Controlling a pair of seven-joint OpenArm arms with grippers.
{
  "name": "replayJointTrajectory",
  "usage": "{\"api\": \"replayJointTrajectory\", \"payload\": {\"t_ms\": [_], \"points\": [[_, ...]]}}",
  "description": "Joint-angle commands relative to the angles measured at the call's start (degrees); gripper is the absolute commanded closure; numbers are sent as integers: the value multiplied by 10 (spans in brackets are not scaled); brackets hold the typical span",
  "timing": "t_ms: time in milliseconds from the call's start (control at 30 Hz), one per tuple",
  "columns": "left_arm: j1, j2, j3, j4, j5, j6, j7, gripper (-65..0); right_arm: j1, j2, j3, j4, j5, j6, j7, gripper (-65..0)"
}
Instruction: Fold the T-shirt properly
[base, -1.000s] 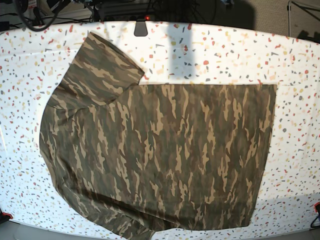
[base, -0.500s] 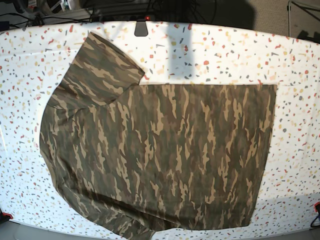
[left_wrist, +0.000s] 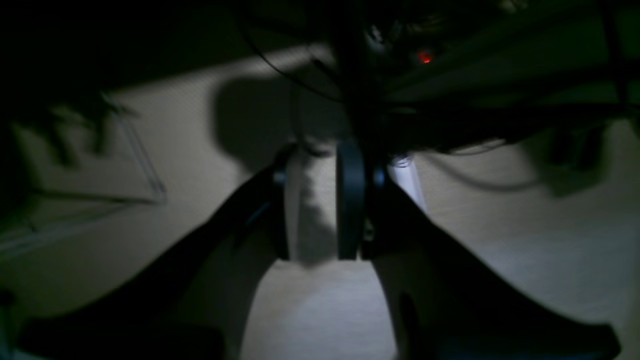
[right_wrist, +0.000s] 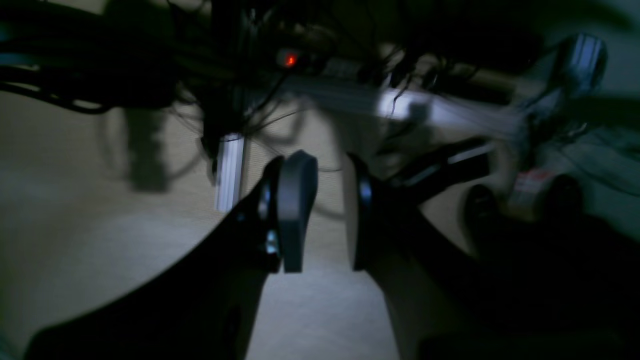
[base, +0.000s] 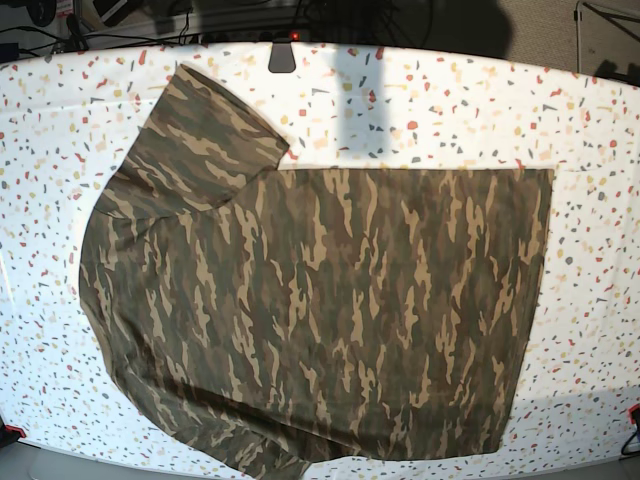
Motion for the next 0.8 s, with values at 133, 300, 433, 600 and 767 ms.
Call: {"api": "replayJointTrajectory", "payload": {"t_ms": [133,300,433,600,767], "points": [[25,0,-2,108,58,-3,37,-130,-54,8,99,118,3,3,2,-141],[25,-19,-2,205,116,-3,44,-129,-56,13,171,212,3,3,-13,-141],[24,-75,-2,274,116,-2,42,-129,-56,49,180,276,4,3,-65,-141],[8,-157,-2,320,145,-2,42,-162,-53,86,180,328,4,3,-95,-141],[-45,-213,-2,321,170,-2,40,-237,-53,113,180,350,4,3,-95,-141]]}}
